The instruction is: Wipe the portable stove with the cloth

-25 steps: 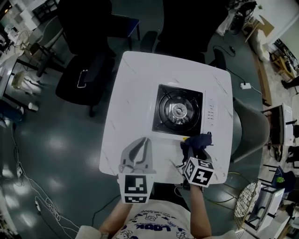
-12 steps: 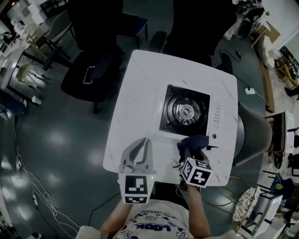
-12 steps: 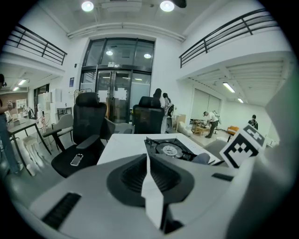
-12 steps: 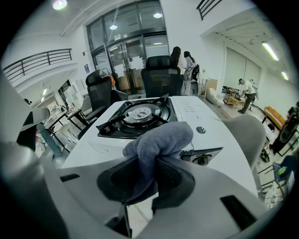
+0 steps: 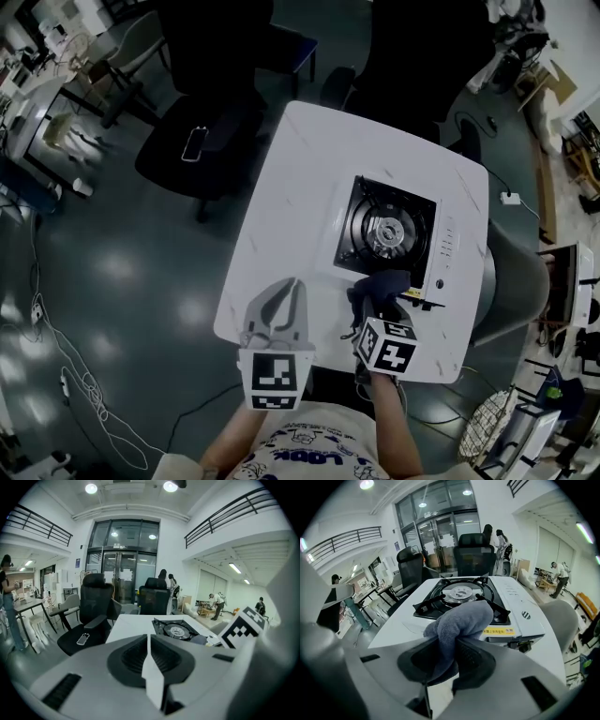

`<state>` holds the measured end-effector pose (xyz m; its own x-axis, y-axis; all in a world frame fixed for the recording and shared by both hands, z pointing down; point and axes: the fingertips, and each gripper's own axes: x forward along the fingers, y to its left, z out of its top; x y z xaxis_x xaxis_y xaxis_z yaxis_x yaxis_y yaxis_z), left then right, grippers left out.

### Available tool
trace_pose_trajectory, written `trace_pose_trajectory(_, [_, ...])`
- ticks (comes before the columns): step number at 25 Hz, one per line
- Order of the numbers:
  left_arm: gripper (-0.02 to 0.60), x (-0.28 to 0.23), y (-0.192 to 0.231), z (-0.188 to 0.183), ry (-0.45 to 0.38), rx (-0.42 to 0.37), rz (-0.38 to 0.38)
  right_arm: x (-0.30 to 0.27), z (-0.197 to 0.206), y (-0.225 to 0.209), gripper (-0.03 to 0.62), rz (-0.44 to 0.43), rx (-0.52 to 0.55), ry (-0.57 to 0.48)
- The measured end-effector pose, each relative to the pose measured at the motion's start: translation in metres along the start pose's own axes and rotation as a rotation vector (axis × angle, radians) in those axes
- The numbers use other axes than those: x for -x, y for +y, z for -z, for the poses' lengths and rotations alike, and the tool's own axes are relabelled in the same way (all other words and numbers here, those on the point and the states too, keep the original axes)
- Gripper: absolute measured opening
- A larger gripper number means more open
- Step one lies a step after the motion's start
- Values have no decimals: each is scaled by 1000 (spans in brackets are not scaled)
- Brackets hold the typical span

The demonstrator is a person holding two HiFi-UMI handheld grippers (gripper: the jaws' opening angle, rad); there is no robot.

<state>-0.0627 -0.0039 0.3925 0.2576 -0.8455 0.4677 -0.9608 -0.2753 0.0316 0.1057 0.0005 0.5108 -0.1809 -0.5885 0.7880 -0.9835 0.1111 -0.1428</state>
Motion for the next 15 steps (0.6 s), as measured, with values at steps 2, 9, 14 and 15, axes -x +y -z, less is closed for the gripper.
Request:
trace_pose_trajectory(2, [31, 2, 5, 1, 2, 6, -12, -1, -1, 6, 97, -10, 15, 4])
trace_pose_trajectory(9, [31, 4, 16, 5, 8, 27, -41, -5, -2, 22, 97, -52, 55, 18])
trace_pose_trajectory(14, [31, 6, 22, 8, 8, 38, -63, -9, -2, 36, 97, -86, 81, 22])
trace_pose_trajectory(15, [31, 6, 23, 8, 7, 40, -66, -9, -3, 38, 97, -92, 85, 23])
